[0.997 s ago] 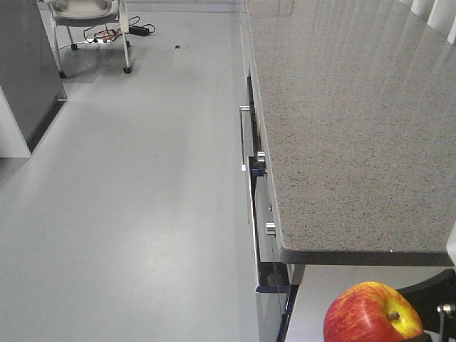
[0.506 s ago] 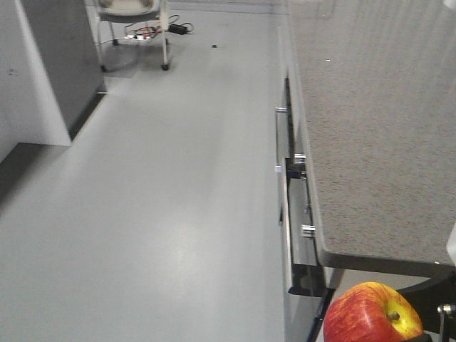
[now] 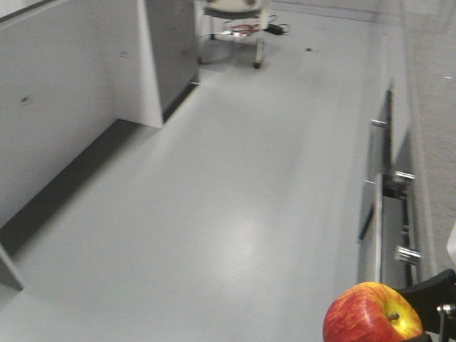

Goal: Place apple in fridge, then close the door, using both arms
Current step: 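Drive the base toward the open refrigerator holding the apple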

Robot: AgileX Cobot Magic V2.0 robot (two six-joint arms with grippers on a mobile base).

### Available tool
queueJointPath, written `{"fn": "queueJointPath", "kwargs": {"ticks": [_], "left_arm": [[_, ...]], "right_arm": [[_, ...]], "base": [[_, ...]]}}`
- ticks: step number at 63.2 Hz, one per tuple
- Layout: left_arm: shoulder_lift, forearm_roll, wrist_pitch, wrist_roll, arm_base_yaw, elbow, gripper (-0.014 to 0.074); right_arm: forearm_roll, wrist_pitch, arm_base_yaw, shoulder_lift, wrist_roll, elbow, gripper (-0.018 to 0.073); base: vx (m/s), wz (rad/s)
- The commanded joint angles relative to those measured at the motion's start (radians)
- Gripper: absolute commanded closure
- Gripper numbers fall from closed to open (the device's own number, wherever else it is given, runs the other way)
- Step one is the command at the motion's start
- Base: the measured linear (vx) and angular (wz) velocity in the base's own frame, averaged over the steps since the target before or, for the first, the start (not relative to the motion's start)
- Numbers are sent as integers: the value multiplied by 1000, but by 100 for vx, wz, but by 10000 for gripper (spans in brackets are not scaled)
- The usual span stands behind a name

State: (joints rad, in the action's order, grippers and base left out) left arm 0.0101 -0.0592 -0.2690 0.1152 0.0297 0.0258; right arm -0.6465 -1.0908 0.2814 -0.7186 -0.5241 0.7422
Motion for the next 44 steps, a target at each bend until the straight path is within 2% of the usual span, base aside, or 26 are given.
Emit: {"fn": "queueJointPath", "kwargs": {"ticks": [1, 44], "left_arm": [[17, 1, 77, 3, 0, 21, 603], [17, 1, 77, 3, 0, 21, 603]], "right_arm": [[-50, 32, 0, 2, -5, 28, 183], [-50, 31, 0, 2, -5, 28, 183]], "base": [[-2, 58], [-2, 51]]}}
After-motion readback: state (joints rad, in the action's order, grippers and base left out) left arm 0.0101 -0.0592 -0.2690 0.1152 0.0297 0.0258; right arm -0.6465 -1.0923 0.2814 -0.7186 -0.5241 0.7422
